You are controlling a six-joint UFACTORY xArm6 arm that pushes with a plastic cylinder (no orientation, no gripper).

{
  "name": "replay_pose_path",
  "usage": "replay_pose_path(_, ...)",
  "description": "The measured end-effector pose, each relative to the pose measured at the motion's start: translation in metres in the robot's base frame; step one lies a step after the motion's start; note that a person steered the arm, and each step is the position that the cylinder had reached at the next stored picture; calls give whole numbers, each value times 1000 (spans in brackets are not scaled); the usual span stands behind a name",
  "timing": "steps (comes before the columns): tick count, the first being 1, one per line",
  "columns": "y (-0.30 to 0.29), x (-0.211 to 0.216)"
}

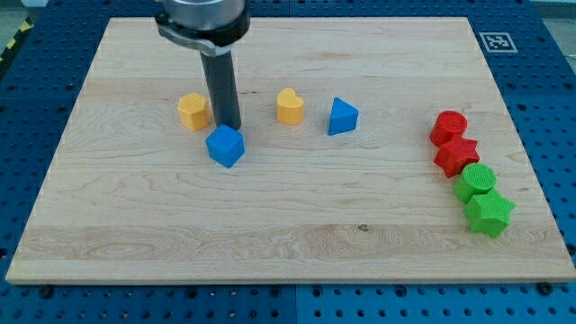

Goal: Slide the blue triangle slightly up

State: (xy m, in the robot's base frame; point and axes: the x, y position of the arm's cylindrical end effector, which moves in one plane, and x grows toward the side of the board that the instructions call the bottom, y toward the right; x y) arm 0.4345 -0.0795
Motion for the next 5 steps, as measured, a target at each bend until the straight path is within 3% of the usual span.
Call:
replay_pose_path(4, 156, 28)
replay_pose_path(5, 162, 28)
